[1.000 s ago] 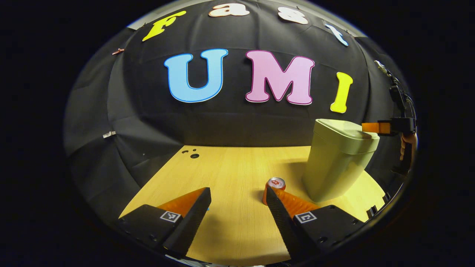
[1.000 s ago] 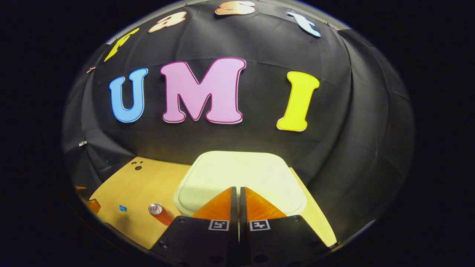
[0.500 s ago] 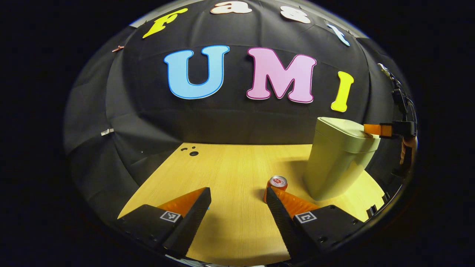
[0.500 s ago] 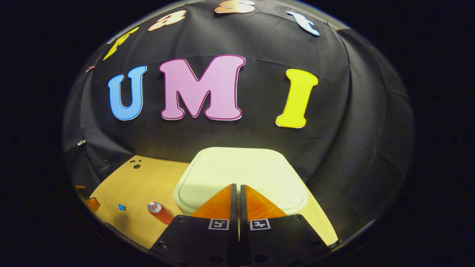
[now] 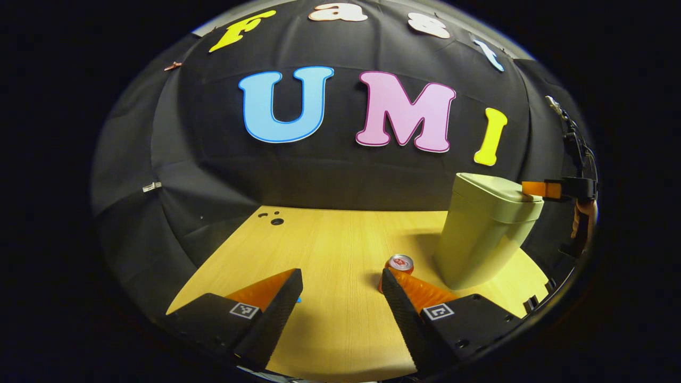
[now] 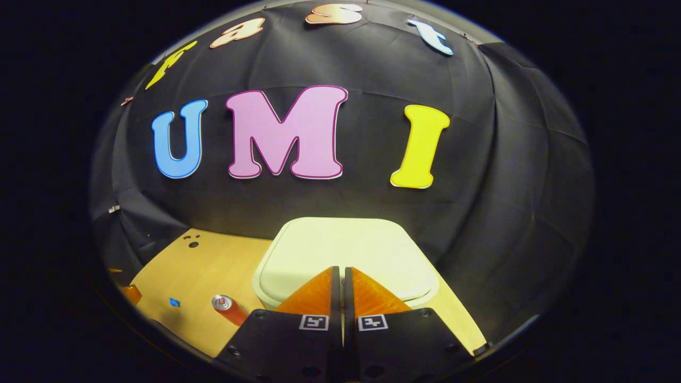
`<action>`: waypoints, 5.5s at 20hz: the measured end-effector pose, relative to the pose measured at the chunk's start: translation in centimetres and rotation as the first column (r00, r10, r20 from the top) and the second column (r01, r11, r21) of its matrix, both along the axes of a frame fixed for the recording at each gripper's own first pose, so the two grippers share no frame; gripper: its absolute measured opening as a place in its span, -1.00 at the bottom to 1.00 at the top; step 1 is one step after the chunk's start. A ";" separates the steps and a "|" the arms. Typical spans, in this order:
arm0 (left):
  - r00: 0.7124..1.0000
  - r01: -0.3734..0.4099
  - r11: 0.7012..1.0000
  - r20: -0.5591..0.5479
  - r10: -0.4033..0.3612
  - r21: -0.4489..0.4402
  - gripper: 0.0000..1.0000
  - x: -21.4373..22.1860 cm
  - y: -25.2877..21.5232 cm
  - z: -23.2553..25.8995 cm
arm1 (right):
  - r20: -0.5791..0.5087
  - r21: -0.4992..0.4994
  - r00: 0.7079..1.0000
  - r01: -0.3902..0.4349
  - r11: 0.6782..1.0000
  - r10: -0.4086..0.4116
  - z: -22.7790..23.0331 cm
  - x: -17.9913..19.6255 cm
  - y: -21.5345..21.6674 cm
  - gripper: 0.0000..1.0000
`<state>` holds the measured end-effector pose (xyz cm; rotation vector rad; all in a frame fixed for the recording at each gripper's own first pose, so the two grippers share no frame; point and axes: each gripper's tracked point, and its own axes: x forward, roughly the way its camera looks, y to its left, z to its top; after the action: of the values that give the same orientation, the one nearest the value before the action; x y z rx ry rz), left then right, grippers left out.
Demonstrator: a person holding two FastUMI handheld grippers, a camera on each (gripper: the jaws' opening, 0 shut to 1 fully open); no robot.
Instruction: Press the lid of the desktop garbage bin to open it, pick up the crumpled paper on the desktop and throw it into the bin, then pick up the pop can on the desktop and drop it into the bin, and finally close the garbage bin lid.
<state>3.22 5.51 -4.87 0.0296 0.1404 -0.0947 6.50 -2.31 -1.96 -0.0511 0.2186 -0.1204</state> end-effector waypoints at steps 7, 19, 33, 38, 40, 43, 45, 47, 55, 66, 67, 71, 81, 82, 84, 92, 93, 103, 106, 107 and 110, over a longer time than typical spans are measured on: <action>1.000 -0.019 0.999 0.008 0.019 -0.028 0.92 -1.1 2.8 -0.6 | 0.038 -0.056 0.998 -0.048 0.997 0.050 1.2 -3.6 4.4 -0.89; 1.000 -0.010 1.000 0.022 0.010 -0.008 0.92 -1.8 8.8 -3.7 | 0.030 0.048 1.000 -0.001 0.999 0.000 0.1 -7.8 7.1 -0.90; 0.994 -0.015 1.000 -0.107 0.016 0.008 0.92 6.9 10.7 -10.5 | -0.071 0.058 0.997 0.035 0.998 -0.031 -4.0 -14.0 5.9 -0.22; 0.987 -0.022 1.000 -0.158 0.020 -0.009 0.92 9.5 10.6 -13.3 | -0.125 0.070 0.991 0.060 0.996 -0.051 -5.6 -16.1 5.0 0.75; 0.984 -0.028 0.999 -0.174 0.024 -0.018 0.92 10.5 10.4 -14.5 | -0.142 0.066 0.988 0.068 0.996 -0.058 -6.2 -16.8 4.8 0.96; 0.977 -0.050 0.998 -0.209 0.044 -0.023 0.92 12.3 10.2 -16.7 | -0.159 0.054 0.985 0.071 0.996 -0.062 -6.7 -18.0 4.9 0.96; 0.973 -0.061 0.998 -0.222 0.057 -0.011 0.92 13.2 10.3 -17.6 | -0.183 0.056 0.982 0.067 0.996 -0.055 -7.4 -18.6 5.2 0.96; 0.968 -0.067 0.998 -0.241 0.069 0.019 0.92 13.9 10.5 -18.6 | -0.196 0.065 0.979 0.072 0.995 -0.058 -7.5 -19.2 5.5 0.96; 0.964 -0.055 0.997 -0.259 0.066 0.052 0.89 15.9 9.4 -20.6 | -0.242 0.101 0.969 0.071 0.992 -0.045 -9.2 -19.8 7.0 0.96; 0.967 0.032 0.993 -0.255 -0.002 0.114 -0.24 16.0 7.6 -20.5 | -0.263 0.106 0.965 0.024 0.994 0.005 -9.7 -18.8 7.8 0.96; 0.966 0.034 0.993 -0.257 -0.004 0.113 -0.30 16.0 7.4 -20.5 | -0.263 0.099 0.965 0.016 0.995 0.011 -9.7 -18.6 7.6 0.96; 0.957 0.029 0.993 -0.290 0.005 0.112 -0.29 15.2 6.7 -19.8 | -0.260 0.114 0.965 -0.005 0.993 0.035 -10.0 -17.7 6.9 0.96; 0.986 -0.025 0.998 -0.163 0.035 0.062 -0.31 10.6 3.4 -9.1 | -0.274 0.129 0.946 -0.141 0.982 0.172 -11.6 -12.5 2.4 0.96; 0.989 -0.024 0.999 -0.142 0.031 0.048 -0.31 10.3 2.6 -7.6 | -0.273 0.142 0.944 -0.151 0.978 0.186 -11.8 -12.1 1.9 0.96; 0.995 -0.018 0.999 -0.093 0.022 0.041 -0.31 9.5 0.6 -4.5 | -0.278 0.169 0.938 -0.165 0.972 0.208 -12.5 -11.4 1.0 0.96; 0.979 0.183 0.983 0.092 -0.183 0.005 -0.27 7.4 -14.4 6.3 | -0.260 0.171 0.935 -0.202 0.964 0.242 -13.5 -8.9 -4.8 0.98; 0.969 0.220 0.976 0.112 -0.219 0.008 -0.31 7.5 -16.5 7.6 | -0.259 0.173 0.936 -0.199 0.965 0.240 -13.6 -8.7 -5.5 0.98; 0.832 0.523 0.845 0.151 -0.534 0.111 -0.34 7.2 -35.1 11.9 | -0.253 0.218 0.948 -0.137 0.966 0.192 -14.7 -8.5 -10.3 0.99; 0.810 0.567 0.817 0.112 -0.576 0.105 -0.29 7.2 -37.6 10.5 | -0.263 0.218 0.947 -0.129 0.967 0.186 -15.1 -9.1 -10.6 0.99; 0.806 0.574 0.812 0.104 -0.583 0.103 -0.28 7.4 -37.9 10.3 | -0.267 0.216 0.946 -0.126 0.968 0.183 -15.2 -9.2 -10.7 0.99; 0.803 0.578 0.808 0.095 -0.588 0.118 -0.19 7.8 -38.3 9.9 | -0.272 0.225 0.948 -0.106 0.969 0.167 -15.3 -10.1 -10.7 0.99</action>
<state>11.03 -32.83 5.01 0.1636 0.0017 -0.7098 -3.58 -13.02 -17.27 0.1259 0.5191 0.0507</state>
